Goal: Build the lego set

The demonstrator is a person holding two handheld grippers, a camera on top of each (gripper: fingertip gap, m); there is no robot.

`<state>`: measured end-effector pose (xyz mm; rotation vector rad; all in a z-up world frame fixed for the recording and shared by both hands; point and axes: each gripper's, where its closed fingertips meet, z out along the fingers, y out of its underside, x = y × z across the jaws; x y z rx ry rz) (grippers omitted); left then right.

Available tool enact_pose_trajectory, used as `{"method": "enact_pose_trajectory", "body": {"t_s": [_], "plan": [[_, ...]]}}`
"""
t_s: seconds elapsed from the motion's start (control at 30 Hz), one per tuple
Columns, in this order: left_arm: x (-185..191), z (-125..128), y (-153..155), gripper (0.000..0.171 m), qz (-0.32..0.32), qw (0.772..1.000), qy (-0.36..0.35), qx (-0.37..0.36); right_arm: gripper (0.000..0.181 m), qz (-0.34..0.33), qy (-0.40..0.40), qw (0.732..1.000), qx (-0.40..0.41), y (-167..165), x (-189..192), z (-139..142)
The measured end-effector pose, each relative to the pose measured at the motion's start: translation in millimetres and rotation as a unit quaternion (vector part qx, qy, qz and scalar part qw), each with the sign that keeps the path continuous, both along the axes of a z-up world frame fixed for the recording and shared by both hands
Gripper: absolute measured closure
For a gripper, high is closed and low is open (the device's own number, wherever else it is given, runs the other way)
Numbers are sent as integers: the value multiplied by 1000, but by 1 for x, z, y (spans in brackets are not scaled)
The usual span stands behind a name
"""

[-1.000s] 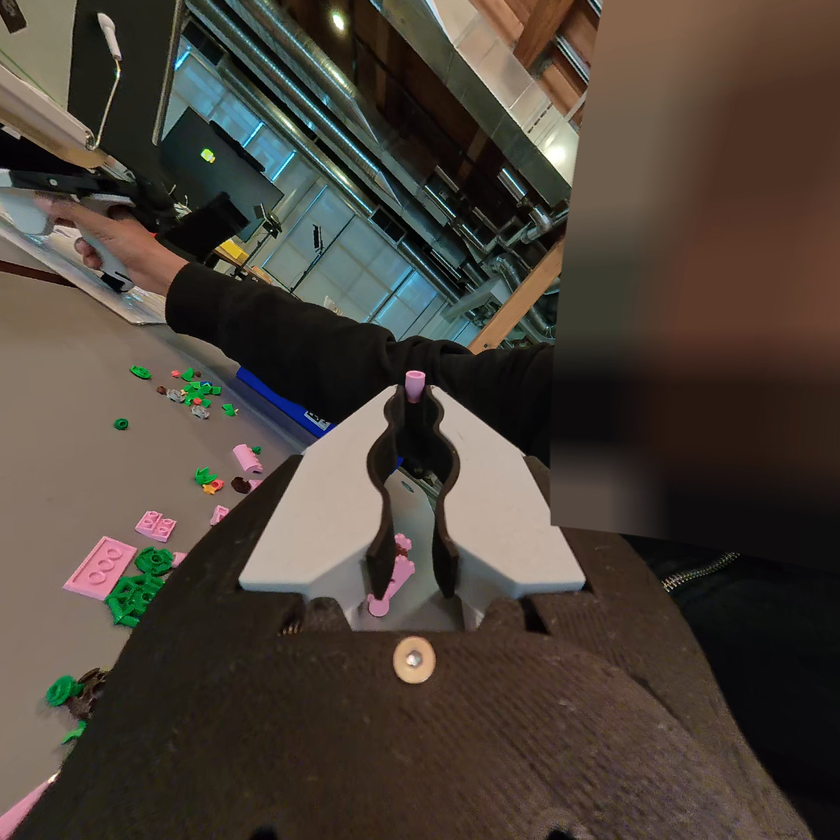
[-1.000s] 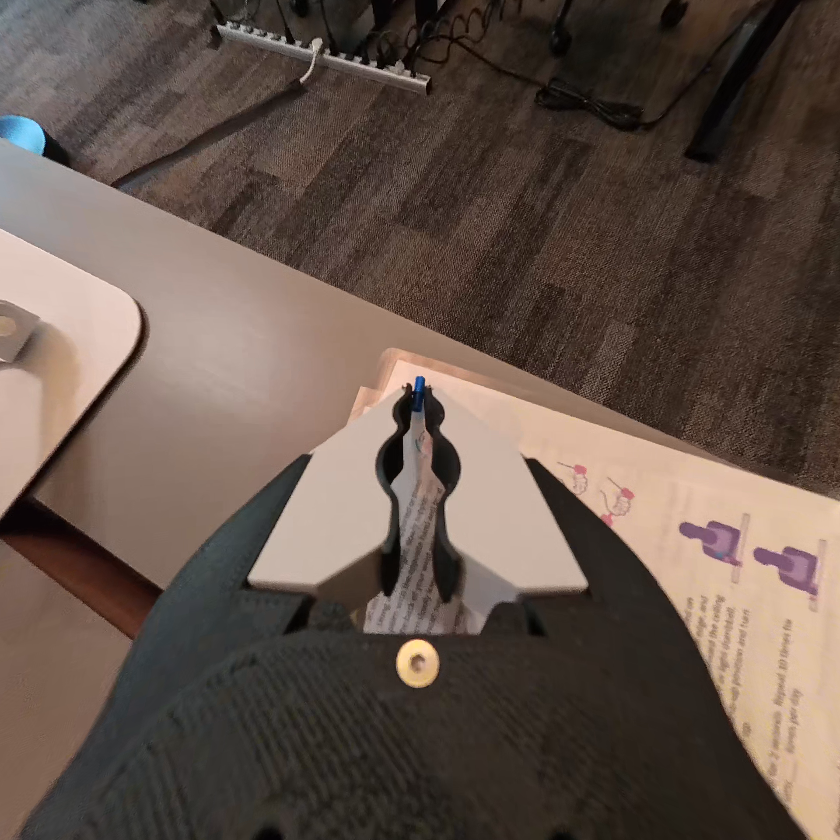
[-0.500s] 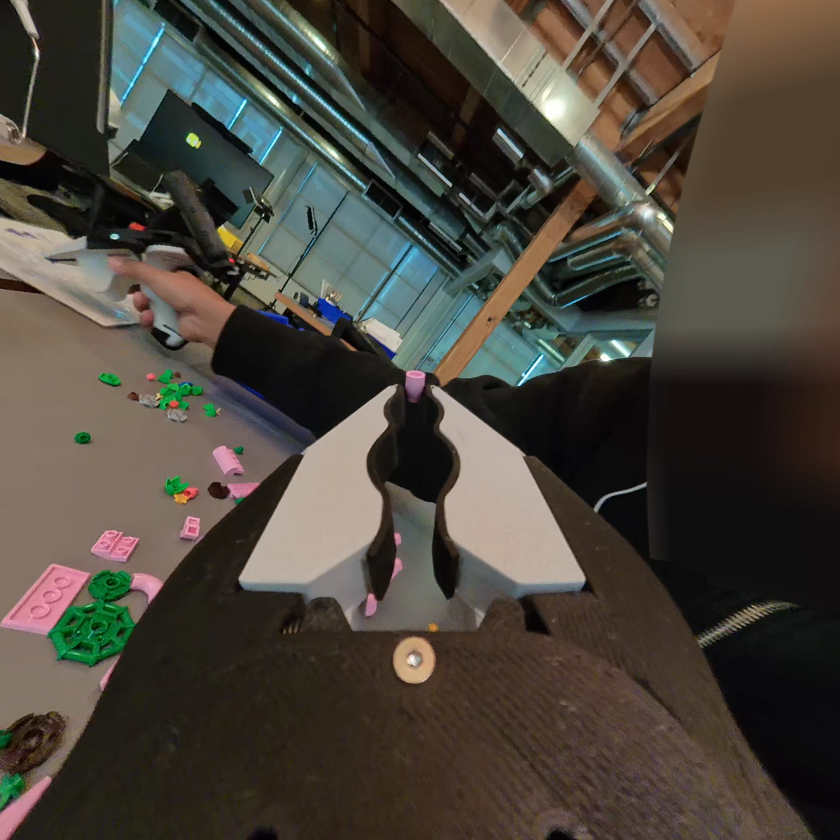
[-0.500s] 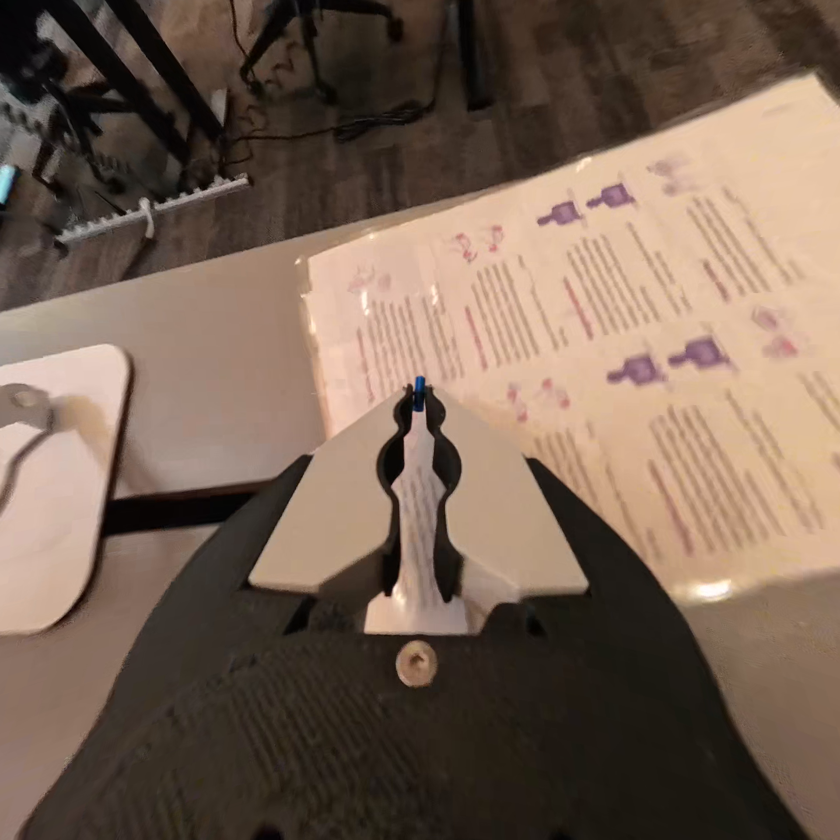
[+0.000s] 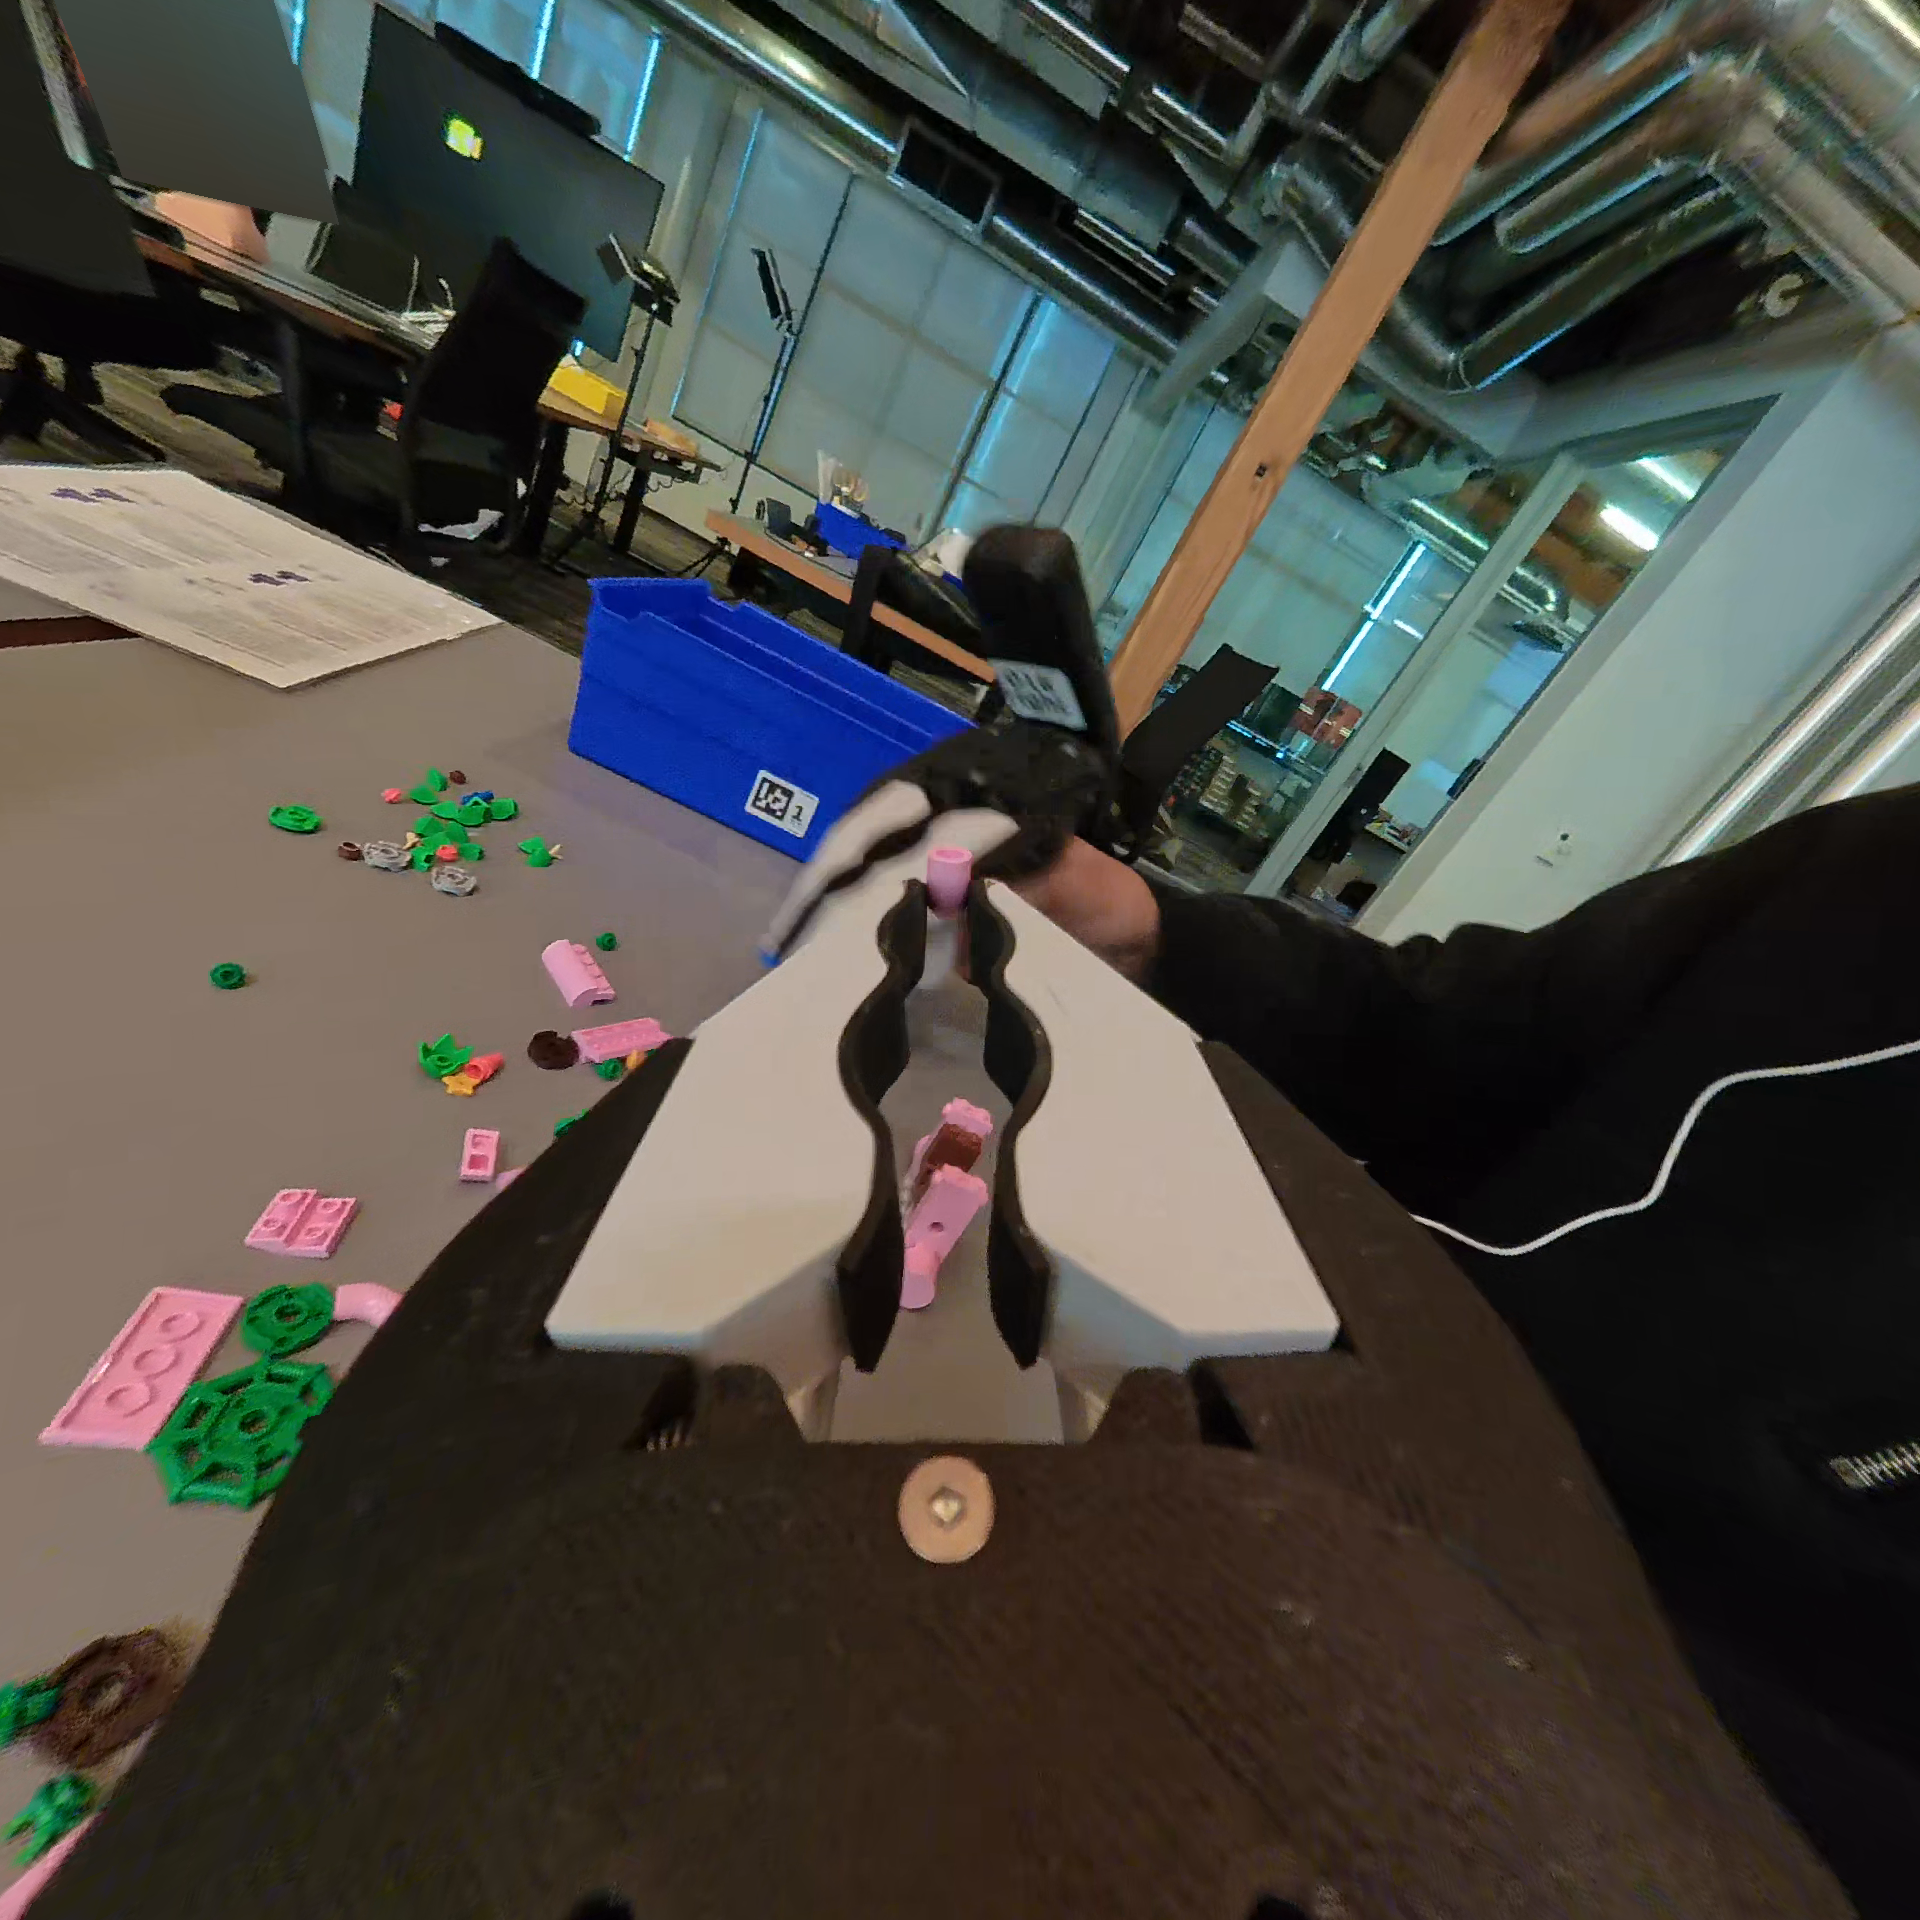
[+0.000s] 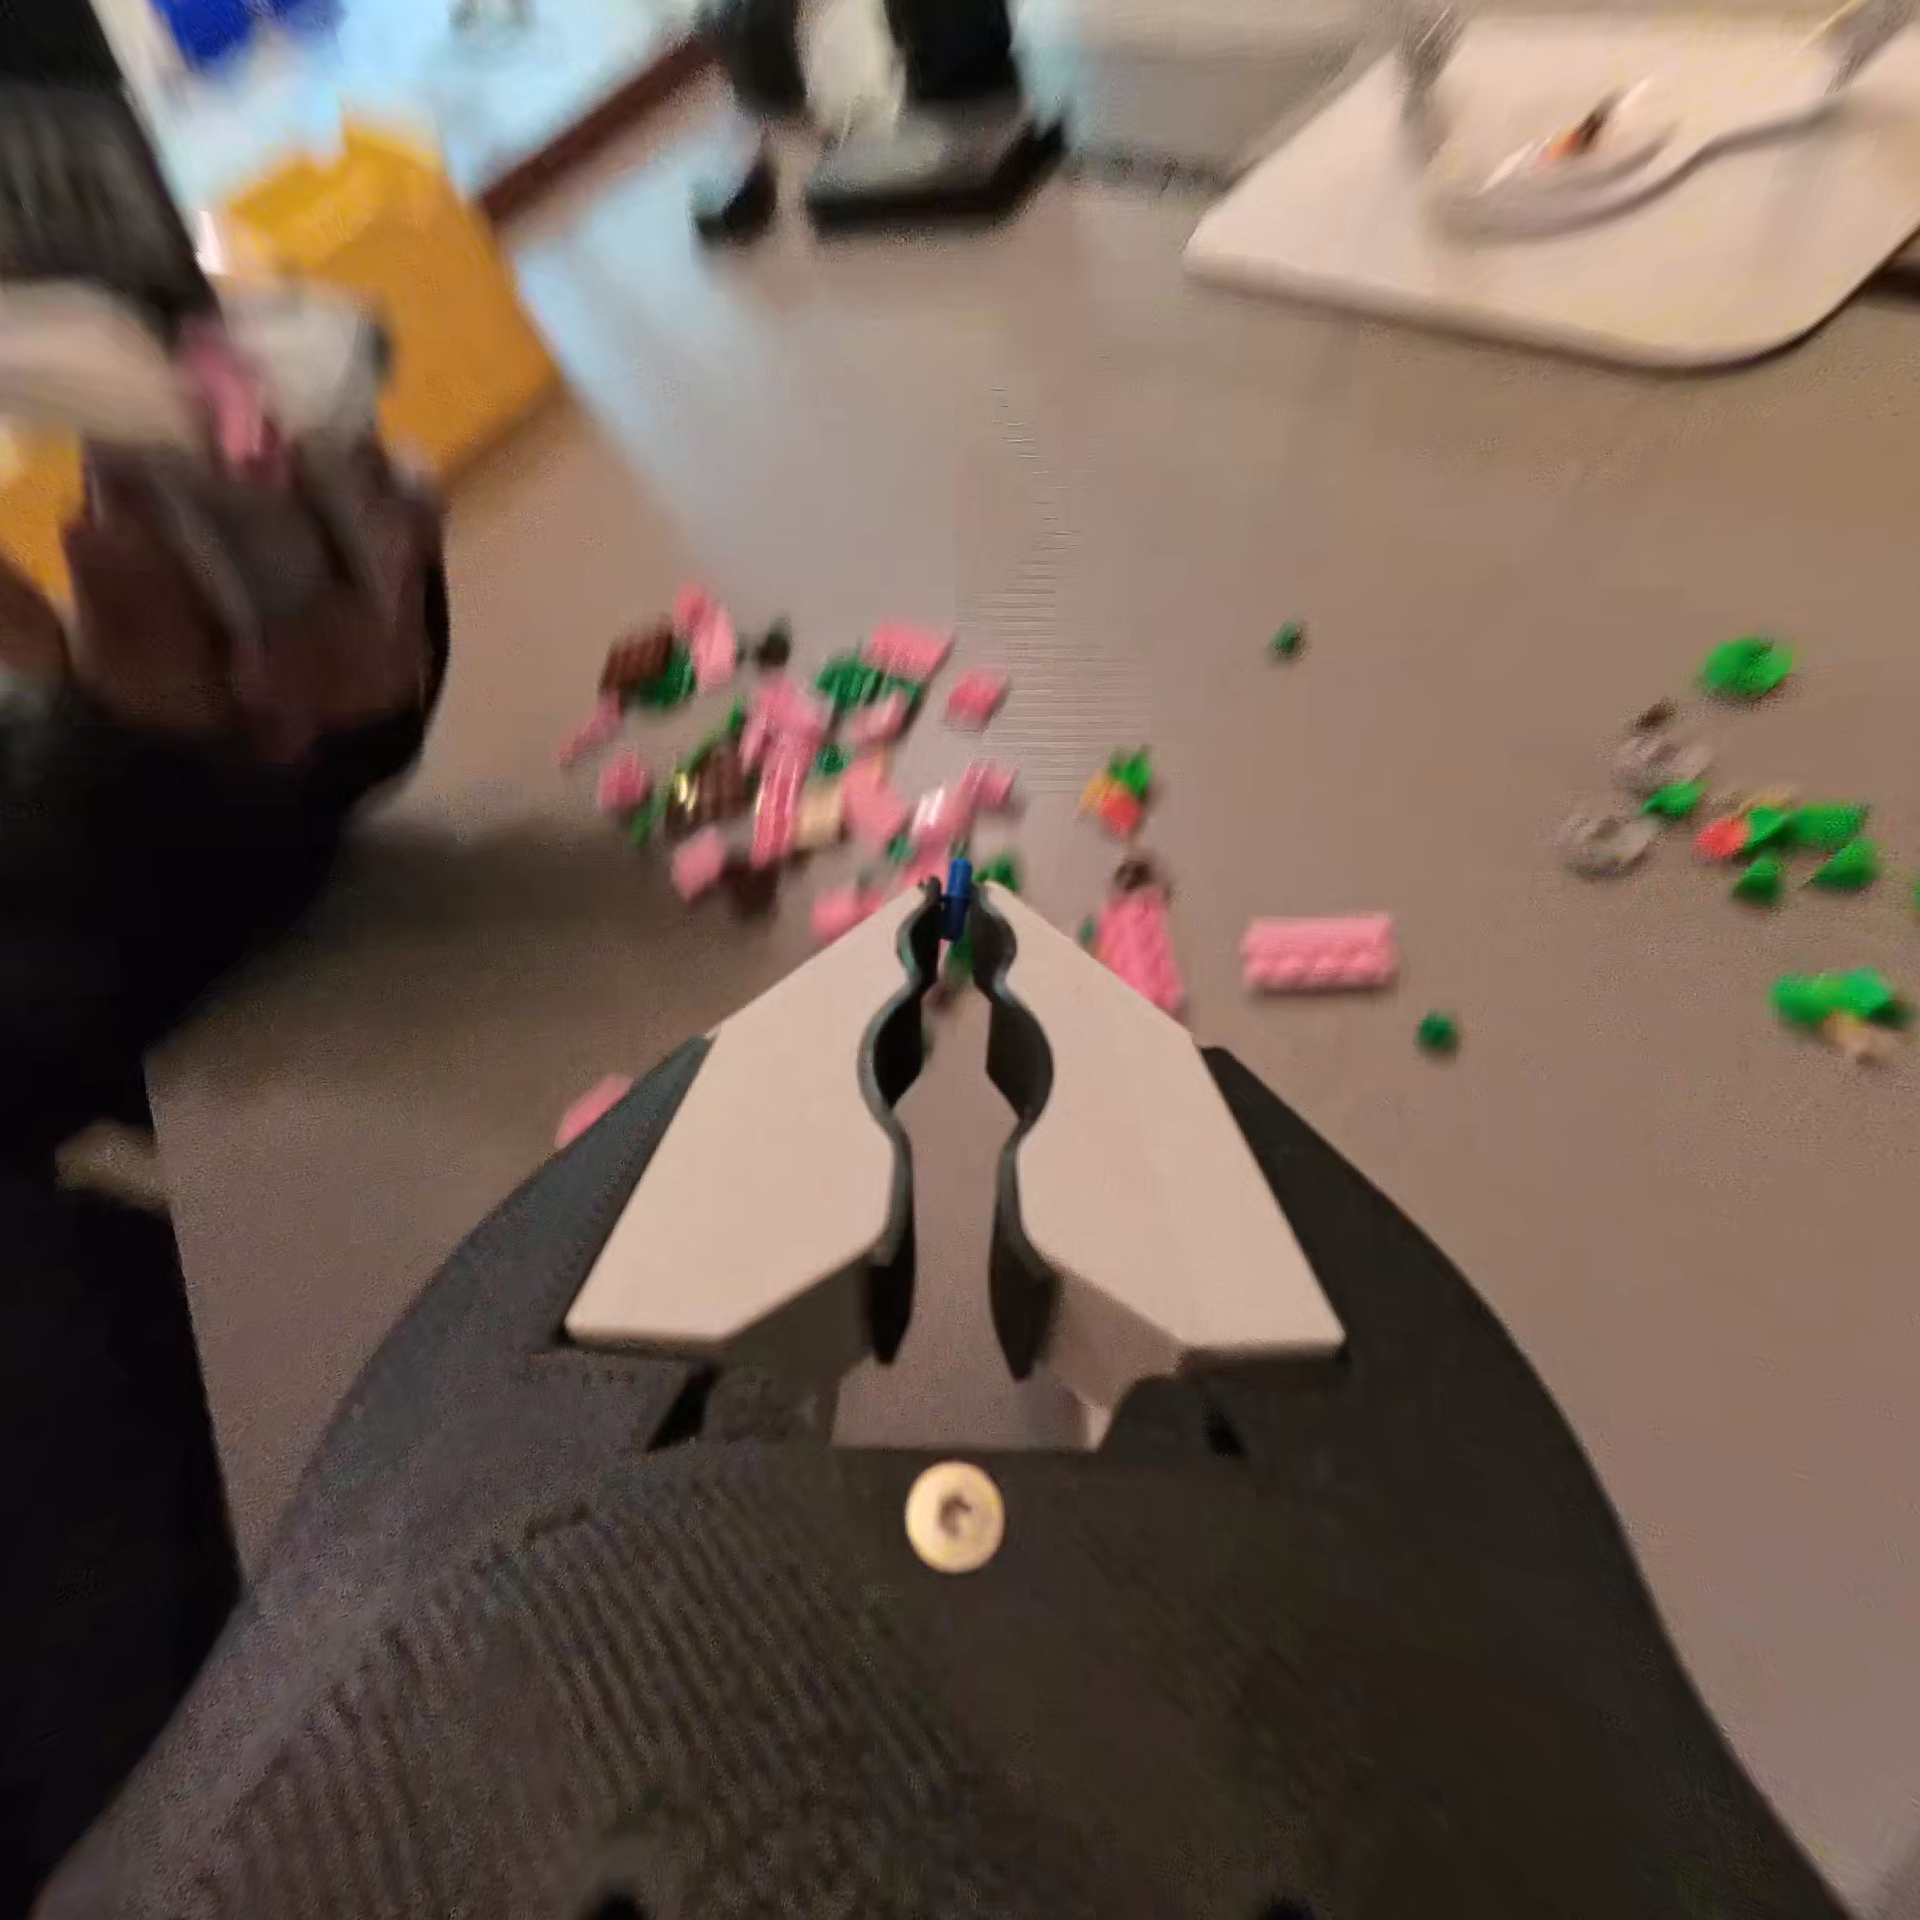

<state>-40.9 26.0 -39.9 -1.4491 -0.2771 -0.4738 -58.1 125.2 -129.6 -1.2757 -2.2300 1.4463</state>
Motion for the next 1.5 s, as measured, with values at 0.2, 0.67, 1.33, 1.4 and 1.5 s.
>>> {"method": "enact_pose_trajectory", "body": {"t_s": [0.2,0.67,1.33,1.4,1.5], "plan": [[7,-11,9,167,-12,1000,10,-18,178,-33,3,976,215,48,93,-60],[0,-29,15,167,-3,1000,-13,-28,150,-80,20,981,176,71,118,-66],[18,-37,24,167,-33,998,0,-49,149,-134,-6,979,151,76,107,-67],[17,-37,24,167,-33,998,-3,-47,147,-110,11,979,172,72,107,-67],[17,-38,24,167,-37,998,-9,-45,147,-88,15,980,180,73,105,-67]]}}
